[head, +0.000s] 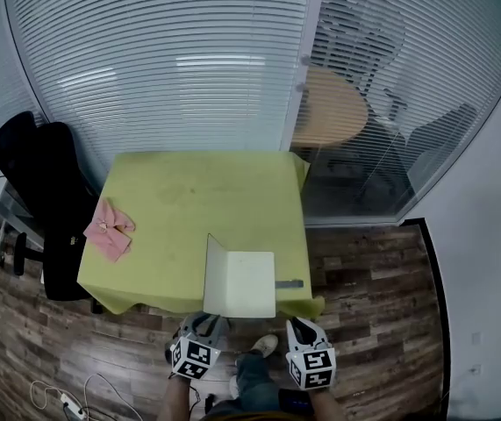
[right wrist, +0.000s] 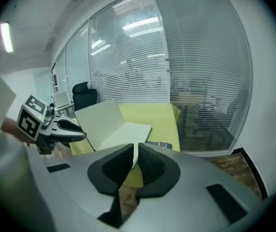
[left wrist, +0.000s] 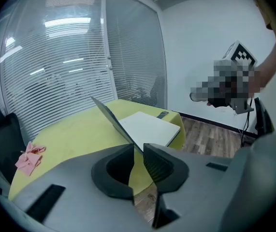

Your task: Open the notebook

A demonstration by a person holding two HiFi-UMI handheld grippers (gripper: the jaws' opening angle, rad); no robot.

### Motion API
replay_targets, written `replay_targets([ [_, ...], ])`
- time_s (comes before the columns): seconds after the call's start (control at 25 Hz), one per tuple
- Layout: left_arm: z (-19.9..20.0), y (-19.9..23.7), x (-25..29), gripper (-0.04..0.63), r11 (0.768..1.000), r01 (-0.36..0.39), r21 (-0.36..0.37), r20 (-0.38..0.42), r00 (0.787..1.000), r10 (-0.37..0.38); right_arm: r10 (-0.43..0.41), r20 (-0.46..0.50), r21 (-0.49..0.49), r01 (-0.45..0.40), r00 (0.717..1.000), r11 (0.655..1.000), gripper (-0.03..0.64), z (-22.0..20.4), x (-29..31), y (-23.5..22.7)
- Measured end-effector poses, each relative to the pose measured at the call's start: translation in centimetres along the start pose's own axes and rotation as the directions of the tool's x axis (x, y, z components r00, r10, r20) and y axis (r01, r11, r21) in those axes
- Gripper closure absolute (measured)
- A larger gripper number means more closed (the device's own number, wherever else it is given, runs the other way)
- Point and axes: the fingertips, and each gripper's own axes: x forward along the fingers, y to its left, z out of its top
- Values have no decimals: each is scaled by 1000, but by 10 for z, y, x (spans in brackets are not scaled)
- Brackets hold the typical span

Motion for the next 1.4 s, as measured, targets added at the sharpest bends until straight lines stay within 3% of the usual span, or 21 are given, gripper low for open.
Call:
replay_targets([
  [0.16,-6,7,-2,517,995,-14,-103,13,1000,16,13,-7,-3,-13,1000,1000,575,0,2,5],
  [0.32,-14,16,-4,515,969,-22,-245,38,999,32,22,-12,-17,-23,1000,1000,575,-1,2,7],
  [0.48,-21,20,-2,500,966,-37,-257,26,999,46,20,-19,5,-20,1000,1000,578,-5,5,2],
  [0.6,-27,23,-2,500,943,-26,-332,39,998,42,13,-28,16,-12,1000,1000,582,-8,6,-2],
  [0.88,-44,27,1,500,813,11,-582,92,994,53,14,-44,16,-13,999,1000,607,-12,12,-2],
  [1.2,-68,29,11,482,662,37,-748,105,992,63,29,-53,4,-29,998,1000,607,-13,16,1],
  [1.4,-78,30,15,454,583,-30,-812,42,993,109,30,-49,-14,-30,998,999,607,-11,13,0],
])
